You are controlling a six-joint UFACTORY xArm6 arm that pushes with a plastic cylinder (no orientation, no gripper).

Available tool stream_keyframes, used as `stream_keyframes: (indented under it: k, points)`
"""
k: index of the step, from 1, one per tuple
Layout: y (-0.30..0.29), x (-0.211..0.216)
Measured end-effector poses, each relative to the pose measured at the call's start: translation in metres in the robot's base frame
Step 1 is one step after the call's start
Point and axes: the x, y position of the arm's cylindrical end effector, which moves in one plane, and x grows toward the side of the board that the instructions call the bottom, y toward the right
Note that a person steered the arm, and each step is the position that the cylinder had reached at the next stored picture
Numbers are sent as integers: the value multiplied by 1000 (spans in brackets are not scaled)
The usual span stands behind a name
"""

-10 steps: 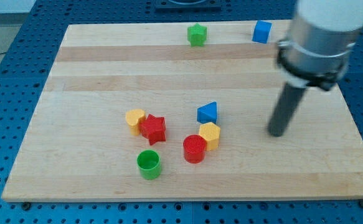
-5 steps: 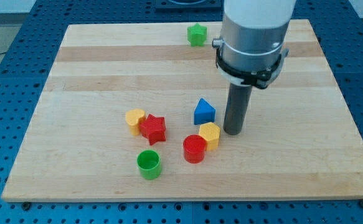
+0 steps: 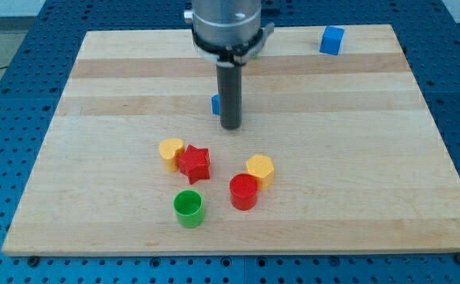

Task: Move the blue triangle to the left side of the green star

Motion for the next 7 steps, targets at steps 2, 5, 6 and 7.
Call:
stream_keyframes:
  k: [2, 5, 6, 7]
  points:
    - [-28, -81]
    - [19, -93]
    - [-61, -114]
    - [-106, -132]
